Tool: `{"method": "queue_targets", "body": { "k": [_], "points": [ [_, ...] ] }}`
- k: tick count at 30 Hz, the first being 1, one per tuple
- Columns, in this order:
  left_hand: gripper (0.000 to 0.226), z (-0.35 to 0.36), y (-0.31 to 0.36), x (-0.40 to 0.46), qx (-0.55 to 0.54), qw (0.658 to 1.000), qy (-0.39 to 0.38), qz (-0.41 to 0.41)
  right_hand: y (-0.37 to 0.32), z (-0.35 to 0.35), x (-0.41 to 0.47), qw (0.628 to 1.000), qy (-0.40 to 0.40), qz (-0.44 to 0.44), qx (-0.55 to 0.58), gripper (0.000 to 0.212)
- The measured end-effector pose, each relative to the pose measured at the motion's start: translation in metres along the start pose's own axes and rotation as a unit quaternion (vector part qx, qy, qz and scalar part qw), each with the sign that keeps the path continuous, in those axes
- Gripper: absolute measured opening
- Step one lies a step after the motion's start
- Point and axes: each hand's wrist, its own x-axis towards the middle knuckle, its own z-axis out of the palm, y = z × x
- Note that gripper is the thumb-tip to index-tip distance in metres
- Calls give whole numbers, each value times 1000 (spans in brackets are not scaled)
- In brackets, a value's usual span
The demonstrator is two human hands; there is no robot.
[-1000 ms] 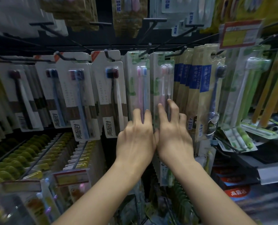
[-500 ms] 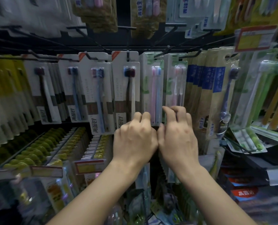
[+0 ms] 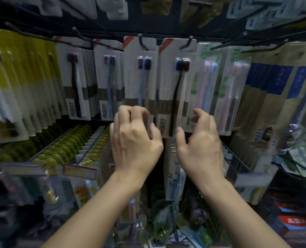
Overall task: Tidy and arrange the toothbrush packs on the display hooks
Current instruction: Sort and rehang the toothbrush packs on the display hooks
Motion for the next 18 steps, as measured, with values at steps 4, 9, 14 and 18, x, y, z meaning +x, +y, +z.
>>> {"method": "queue_targets", "body": {
  "k": [4,9,14,18],
  "points": [
    [47,-6,-11,10,3,998,-18,-59,-15,10,3,999,7,42,3,67],
    [77,-5,-18,16,-8,995,-46,-92,-27,21,8,998,11,68,6,77],
    [75,-2,-12,15,-73,990,-55,-107,-30,27,10,995,19,92,22,72],
    [69,-1,-8,14,-150,978,-66,-131,-30,26,10,994,17,104,34,69]
  ]
}}
